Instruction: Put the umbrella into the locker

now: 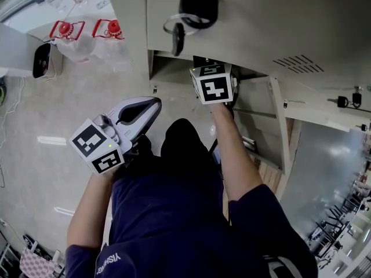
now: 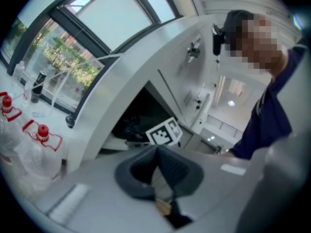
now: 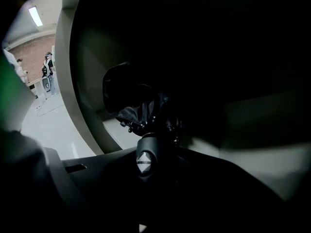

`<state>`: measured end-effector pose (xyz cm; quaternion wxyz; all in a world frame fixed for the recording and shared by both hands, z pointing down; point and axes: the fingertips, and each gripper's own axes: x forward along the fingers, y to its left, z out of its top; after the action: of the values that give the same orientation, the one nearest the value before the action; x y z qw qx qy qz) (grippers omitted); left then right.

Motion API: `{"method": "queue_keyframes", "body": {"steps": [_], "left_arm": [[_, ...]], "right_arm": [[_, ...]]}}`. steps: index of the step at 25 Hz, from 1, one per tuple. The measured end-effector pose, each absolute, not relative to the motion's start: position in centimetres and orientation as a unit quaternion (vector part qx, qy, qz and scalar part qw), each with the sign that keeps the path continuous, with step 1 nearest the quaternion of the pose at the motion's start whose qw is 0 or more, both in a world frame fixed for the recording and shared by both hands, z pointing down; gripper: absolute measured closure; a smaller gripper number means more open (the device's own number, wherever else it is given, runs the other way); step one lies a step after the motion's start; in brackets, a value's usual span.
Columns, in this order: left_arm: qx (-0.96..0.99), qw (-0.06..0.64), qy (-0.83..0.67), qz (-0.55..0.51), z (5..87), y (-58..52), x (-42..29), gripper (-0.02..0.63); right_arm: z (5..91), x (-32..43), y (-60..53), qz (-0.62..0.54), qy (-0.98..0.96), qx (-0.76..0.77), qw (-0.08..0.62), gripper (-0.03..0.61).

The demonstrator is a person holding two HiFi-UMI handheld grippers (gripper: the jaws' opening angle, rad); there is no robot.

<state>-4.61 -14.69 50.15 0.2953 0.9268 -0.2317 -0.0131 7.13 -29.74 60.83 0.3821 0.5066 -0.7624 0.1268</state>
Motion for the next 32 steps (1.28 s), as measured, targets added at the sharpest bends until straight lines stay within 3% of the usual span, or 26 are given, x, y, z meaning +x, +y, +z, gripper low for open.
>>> {"method": "queue_keyframes", "body": {"steps": [32], "left_arm": [[0.921,0.304,-0.243,-0.006,49.2,-15.6,-4.8,0.613]], "right_arm": [[61.0,7.1,-30.4,0.179,-0.773,0.493,0.356,0.441]]}}
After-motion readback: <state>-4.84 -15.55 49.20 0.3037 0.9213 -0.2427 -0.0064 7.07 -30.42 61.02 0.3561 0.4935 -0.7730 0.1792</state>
